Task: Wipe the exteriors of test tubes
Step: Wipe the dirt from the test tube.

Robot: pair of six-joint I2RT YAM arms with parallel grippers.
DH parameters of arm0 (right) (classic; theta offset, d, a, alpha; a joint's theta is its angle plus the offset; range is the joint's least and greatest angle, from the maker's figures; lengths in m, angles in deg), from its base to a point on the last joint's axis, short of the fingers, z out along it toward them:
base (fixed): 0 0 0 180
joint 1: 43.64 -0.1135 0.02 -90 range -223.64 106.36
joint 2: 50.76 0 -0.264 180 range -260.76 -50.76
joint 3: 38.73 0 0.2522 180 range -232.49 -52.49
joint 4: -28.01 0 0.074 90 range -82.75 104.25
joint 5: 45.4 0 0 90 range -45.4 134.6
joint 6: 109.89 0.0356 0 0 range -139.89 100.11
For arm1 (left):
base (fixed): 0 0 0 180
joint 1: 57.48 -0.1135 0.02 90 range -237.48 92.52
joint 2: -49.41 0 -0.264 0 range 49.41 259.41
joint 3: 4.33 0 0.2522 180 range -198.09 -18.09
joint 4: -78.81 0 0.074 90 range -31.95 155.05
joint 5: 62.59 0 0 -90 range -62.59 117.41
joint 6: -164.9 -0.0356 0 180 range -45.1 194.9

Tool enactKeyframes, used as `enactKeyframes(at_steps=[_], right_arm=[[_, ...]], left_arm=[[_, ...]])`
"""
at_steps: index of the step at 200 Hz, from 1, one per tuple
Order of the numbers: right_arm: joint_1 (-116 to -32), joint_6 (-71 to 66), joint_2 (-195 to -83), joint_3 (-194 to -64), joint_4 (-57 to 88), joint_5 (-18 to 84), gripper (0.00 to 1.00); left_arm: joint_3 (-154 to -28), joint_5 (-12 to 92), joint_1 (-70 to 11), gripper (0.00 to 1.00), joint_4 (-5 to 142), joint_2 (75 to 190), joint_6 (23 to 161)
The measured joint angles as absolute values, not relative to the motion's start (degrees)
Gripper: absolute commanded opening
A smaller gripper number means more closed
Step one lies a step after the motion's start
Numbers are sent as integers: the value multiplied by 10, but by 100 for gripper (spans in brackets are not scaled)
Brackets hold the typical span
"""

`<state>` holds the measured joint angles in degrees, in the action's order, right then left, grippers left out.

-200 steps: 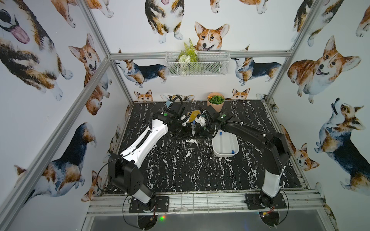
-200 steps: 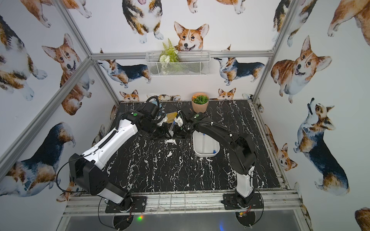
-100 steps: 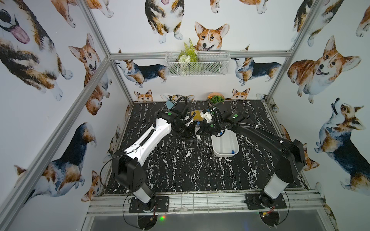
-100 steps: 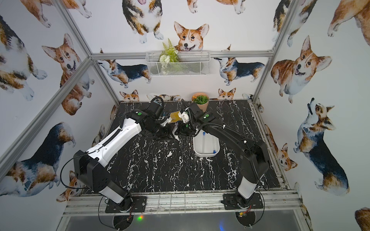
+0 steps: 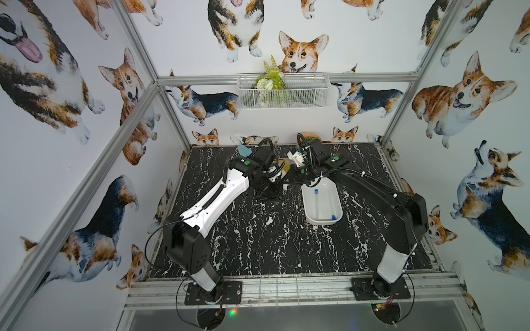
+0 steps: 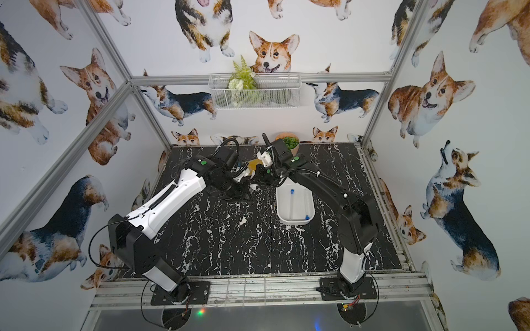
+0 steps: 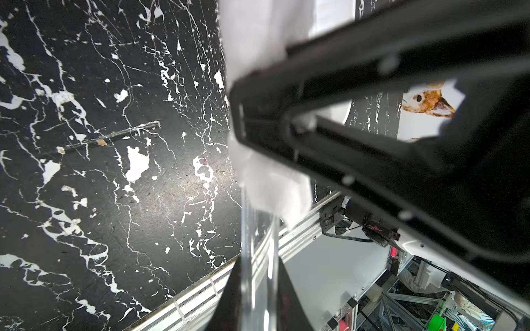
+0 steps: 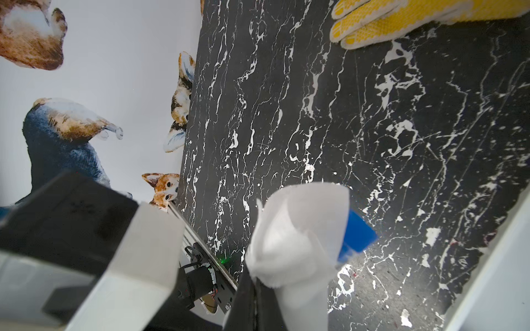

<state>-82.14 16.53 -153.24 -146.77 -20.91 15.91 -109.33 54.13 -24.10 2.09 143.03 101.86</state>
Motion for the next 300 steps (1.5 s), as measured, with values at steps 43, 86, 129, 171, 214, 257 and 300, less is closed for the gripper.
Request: enactKeyframes(at_steps=[43, 86, 129, 171, 214, 257, 300], right_arm=[[-819, 165, -1500, -1429, -195, 160, 0], [-831, 178, -1454, -1348, -162, 147, 0], [-825, 193, -1449, -1321, -130, 146, 0], [-774, 207, -1471, -1348, -87, 139, 0], [-740, 210, -1497, -1399, -73, 127, 0], [-768, 194, -1496, -1421, -87, 116, 0], [-822, 189, -1455, -1375, -102, 113, 0]], left_arm=[[-1093, 529, -241, 9, 18, 1429, 1020], [-1101, 528, -241, 9, 24, 1430, 1026], [-1111, 530, -241, 9, 25, 1433, 1028], [-1126, 530, -241, 9, 17, 1437, 1025], [-1146, 530, -240, 9, 5, 1441, 1020], [-1159, 530, -240, 9, 2, 1459, 1018], [-1163, 530, -240, 9, 0, 1462, 1019]])
